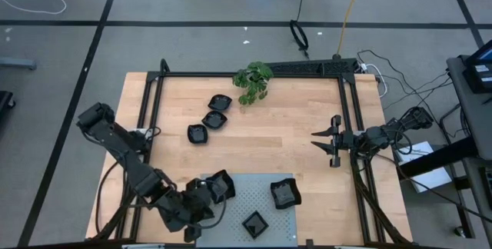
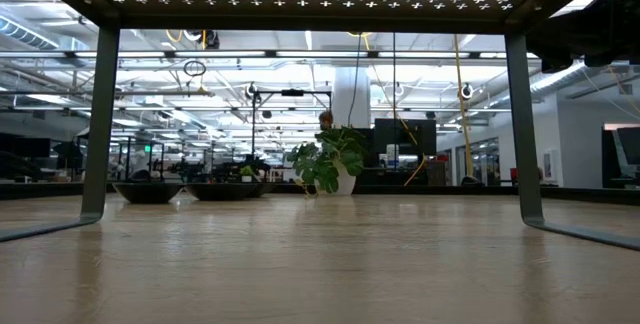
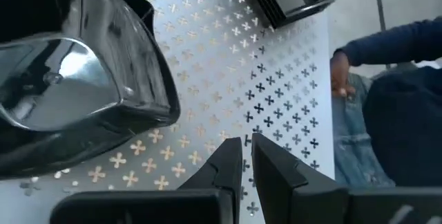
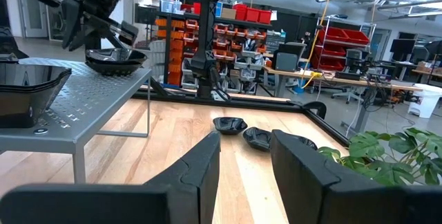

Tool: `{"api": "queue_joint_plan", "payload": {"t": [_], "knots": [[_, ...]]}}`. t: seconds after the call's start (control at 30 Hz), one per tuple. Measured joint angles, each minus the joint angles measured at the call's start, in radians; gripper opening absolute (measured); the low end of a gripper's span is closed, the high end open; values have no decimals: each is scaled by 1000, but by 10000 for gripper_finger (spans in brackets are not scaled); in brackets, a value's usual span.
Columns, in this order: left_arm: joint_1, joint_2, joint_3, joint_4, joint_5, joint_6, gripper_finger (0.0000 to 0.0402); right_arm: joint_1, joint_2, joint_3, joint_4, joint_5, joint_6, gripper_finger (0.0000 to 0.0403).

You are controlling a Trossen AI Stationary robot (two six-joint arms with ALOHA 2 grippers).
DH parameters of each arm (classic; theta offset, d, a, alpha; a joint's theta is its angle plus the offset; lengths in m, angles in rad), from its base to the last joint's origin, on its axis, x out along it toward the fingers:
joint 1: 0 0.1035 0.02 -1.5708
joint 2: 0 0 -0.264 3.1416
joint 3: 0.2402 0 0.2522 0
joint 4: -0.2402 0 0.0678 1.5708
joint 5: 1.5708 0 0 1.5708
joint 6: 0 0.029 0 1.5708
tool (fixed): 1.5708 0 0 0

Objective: Pick & Place Mini shaped plates
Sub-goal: Adjust the stacked leaf-shaped plate on the shelf

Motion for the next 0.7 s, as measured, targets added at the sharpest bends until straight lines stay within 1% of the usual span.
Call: {"api": "queue_joint_plan", "payload": {"t": [0.13,0.3,0.43,0.7], "knots": [[-18,-4,0,5,-41,18,35,0,0,0,0,0,0,118],[-5,-4,0,-59,-81,-1,35,0,0,0,0,0,0,118],[11,-3,0,-96,-87,-20,35,0,0,0,0,0,0,118],[42,-4,0,-63,-87,30,35,0,0,0,0,0,0,118]]}}
